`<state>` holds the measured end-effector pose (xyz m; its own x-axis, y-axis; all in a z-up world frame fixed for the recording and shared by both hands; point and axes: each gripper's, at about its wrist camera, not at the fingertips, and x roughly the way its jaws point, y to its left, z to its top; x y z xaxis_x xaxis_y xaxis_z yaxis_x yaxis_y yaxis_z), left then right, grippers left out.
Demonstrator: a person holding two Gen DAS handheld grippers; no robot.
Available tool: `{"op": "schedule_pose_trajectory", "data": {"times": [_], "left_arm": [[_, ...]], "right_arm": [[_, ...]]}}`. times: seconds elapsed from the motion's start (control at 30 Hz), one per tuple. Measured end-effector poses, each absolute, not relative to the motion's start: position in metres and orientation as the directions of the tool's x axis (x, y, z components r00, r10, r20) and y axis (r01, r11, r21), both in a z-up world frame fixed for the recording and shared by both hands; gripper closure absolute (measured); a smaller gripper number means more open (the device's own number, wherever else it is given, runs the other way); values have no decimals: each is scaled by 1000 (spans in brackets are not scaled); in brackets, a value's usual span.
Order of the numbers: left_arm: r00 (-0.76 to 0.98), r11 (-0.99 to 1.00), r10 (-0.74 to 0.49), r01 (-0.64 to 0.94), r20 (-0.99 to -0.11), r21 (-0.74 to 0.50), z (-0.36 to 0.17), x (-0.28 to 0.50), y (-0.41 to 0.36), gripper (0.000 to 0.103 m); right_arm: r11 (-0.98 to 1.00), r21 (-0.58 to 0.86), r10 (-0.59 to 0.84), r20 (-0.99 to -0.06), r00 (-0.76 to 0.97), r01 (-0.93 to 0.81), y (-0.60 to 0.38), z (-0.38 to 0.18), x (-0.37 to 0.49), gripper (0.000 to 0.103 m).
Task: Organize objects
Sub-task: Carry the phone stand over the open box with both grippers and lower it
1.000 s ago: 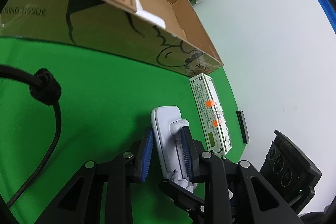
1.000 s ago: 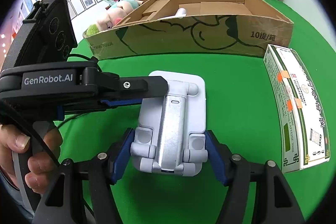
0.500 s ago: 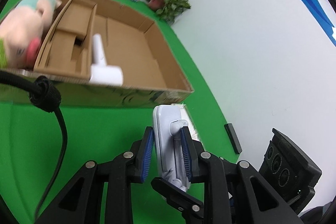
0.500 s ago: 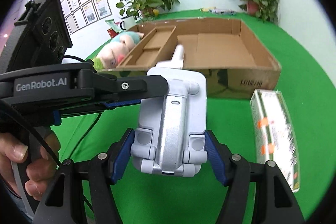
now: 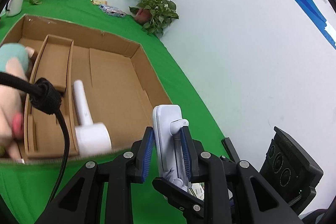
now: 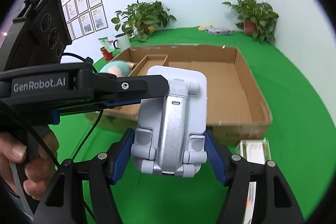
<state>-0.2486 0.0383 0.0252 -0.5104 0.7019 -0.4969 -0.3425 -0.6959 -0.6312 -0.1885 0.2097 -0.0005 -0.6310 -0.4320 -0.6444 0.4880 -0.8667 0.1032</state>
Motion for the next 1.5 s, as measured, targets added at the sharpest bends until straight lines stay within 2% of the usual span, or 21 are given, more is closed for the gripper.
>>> {"op": "schedule_pose_trajectory", "data": {"times": [0.23, 0.37, 0.57, 0.9, 1.17, 1.2, 1.3, 1.4, 1.5], "left_arm": [[-522, -716, 680, -323, -515, -619, 48, -308, 32, 80], [-516, -742, 653, -291, -555, -604, 47, -341, 32, 80], [-474, -763, 631, -237, -614, -601, 15, -381, 36, 80], [-367, -759, 636, -140, -679, -635, -61, -403, 42, 80], [-339, -824, 560, -138, -756, -549, -60, -402, 51, 78], [-350, -829, 552, -137, -757, -542, -57, -400, 49, 76], [-402, -858, 505, -135, -764, -496, -43, -392, 39, 57], [-454, -882, 462, -147, -762, -447, -27, -378, 25, 57], [-499, -913, 397, -127, -770, -387, -18, -362, 9, 57]], "right_arm": [[-850, 102, -446, -663, -602, 517, 197, 15, -241, 38], [-833, 148, -470, -698, -541, 533, 195, 13, -275, 37], [-823, 197, -474, -755, -453, 533, 192, -17, -307, 37], [-838, 232, -430, -838, -336, 495, 190, -66, -328, 37], [-837, 277, -432, -863, -262, 471, 192, -75, -328, 37], [-841, 271, -424, -869, -257, 469, 192, -76, -327, 36], [-849, 201, -379, -875, -300, 488, 189, -74, -322, 36], [-829, 230, -409, -870, -273, 510, 184, -72, -320, 37], [-830, 195, -394, -868, -302, 522, 181, -68, -321, 37]]}}
